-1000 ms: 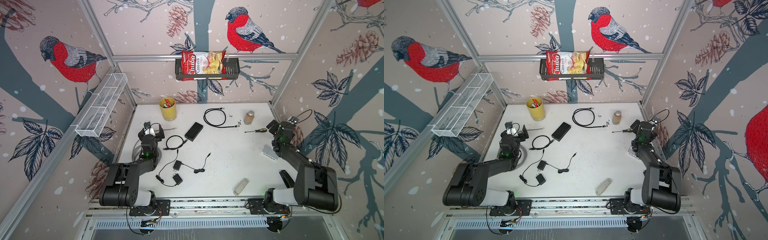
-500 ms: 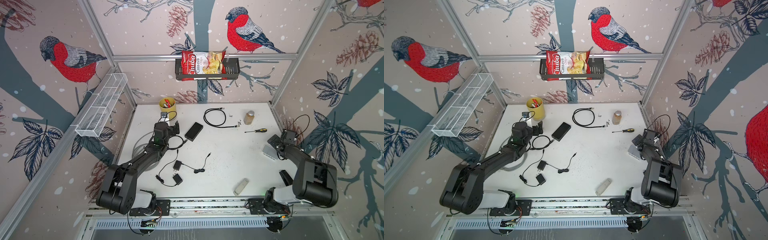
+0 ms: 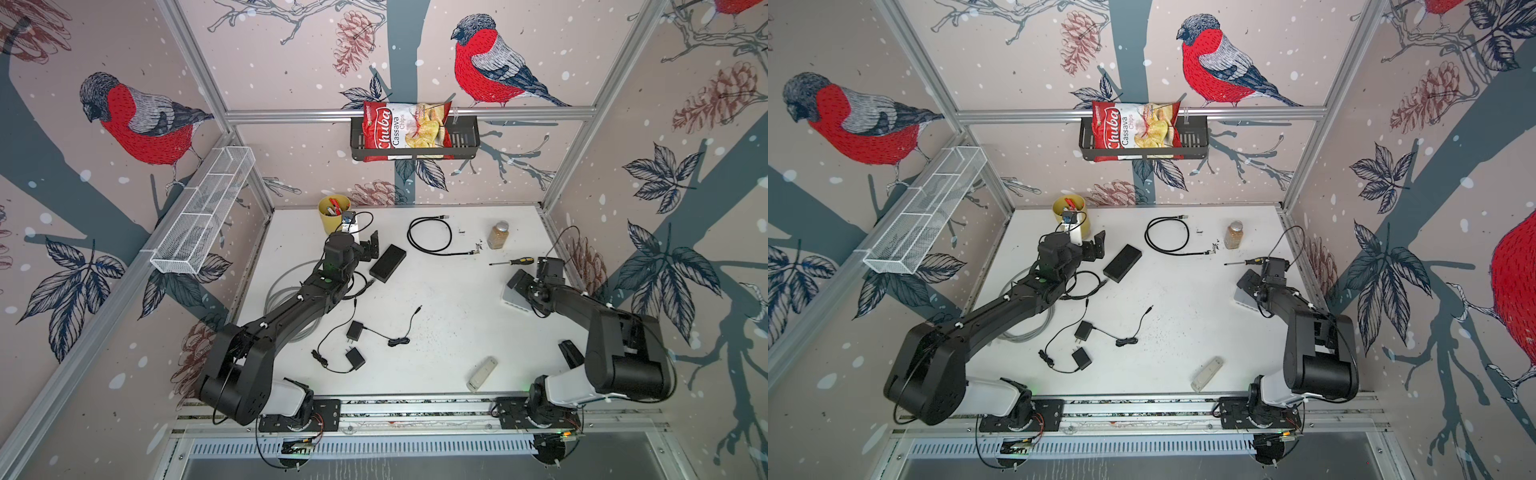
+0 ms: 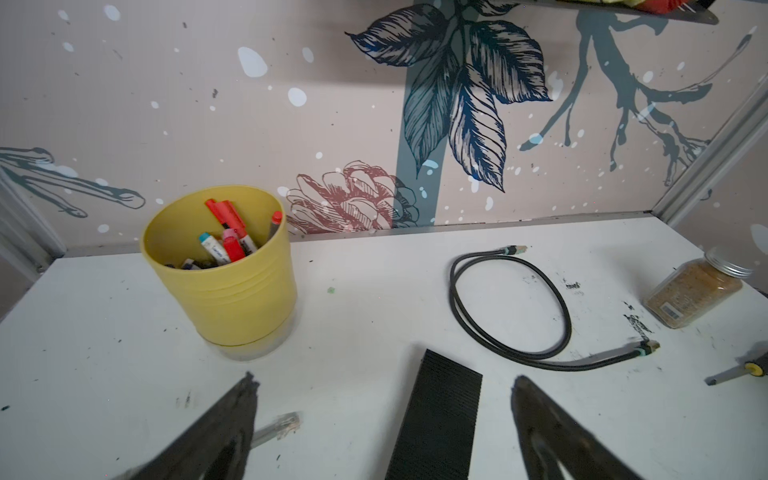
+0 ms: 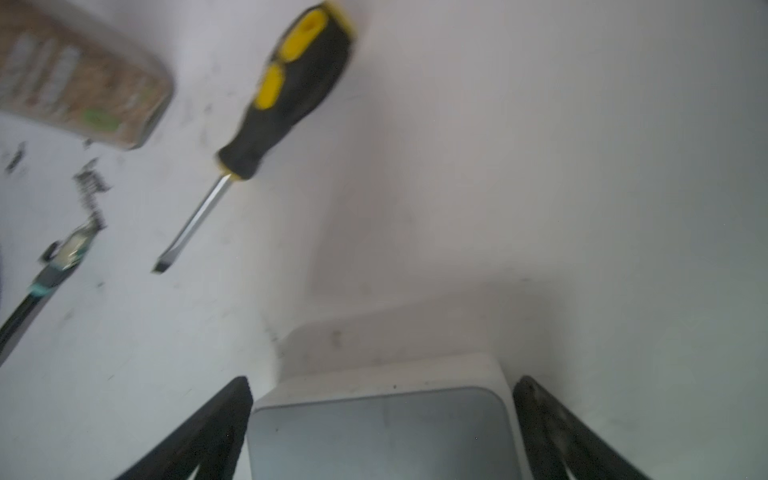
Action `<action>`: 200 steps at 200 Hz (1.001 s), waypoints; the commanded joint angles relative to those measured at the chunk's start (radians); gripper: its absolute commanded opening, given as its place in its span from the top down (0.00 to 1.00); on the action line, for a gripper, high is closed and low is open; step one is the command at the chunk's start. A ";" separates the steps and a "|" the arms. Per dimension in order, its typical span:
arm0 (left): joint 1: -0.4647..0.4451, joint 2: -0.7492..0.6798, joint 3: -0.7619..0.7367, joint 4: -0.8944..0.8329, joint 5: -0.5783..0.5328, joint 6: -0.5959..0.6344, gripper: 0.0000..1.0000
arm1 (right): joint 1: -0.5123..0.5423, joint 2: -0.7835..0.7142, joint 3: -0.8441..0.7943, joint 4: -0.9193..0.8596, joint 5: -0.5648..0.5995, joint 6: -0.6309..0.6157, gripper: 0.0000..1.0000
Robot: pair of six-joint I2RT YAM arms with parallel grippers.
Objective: Insert the plug into the switch port
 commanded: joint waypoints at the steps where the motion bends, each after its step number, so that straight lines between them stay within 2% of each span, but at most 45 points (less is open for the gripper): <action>1: -0.059 0.037 0.035 -0.032 -0.015 0.032 0.07 | 0.074 0.025 0.037 0.021 -0.040 0.092 0.02; 28: -0.132 0.061 0.036 -0.017 -0.039 0.032 0.07 | 0.160 0.098 0.103 0.053 -0.144 0.136 0.03; 52: -0.139 0.078 0.030 -0.013 -0.040 0.000 0.07 | 0.272 0.166 0.186 0.038 -0.186 0.139 0.03; 72: -0.145 0.082 0.030 -0.030 -0.030 -0.026 0.07 | 0.337 0.179 0.236 -0.036 -0.132 0.102 0.02; 92: -0.170 0.092 0.021 -0.038 0.040 -0.057 0.09 | 0.332 0.165 0.245 -0.103 -0.040 0.034 0.01; 116: -0.260 0.153 0.023 -0.038 0.229 -0.089 0.23 | 0.310 0.166 0.270 -0.084 -0.020 -0.105 0.01; 128: -0.319 0.201 0.025 -0.011 0.299 -0.114 0.32 | 0.315 0.172 0.287 -0.040 -0.042 -0.176 0.00; 147: -0.385 0.274 0.016 0.091 0.437 -0.176 0.41 | 0.314 0.196 0.317 0.026 -0.128 -0.240 0.06; 181: -0.429 0.399 0.000 0.342 0.705 -0.251 0.39 | 0.317 0.311 0.393 0.028 -0.271 -0.283 0.17; 200: -0.434 0.473 0.010 0.415 0.828 -0.279 0.38 | 0.326 0.350 0.402 0.034 -0.310 -0.307 0.17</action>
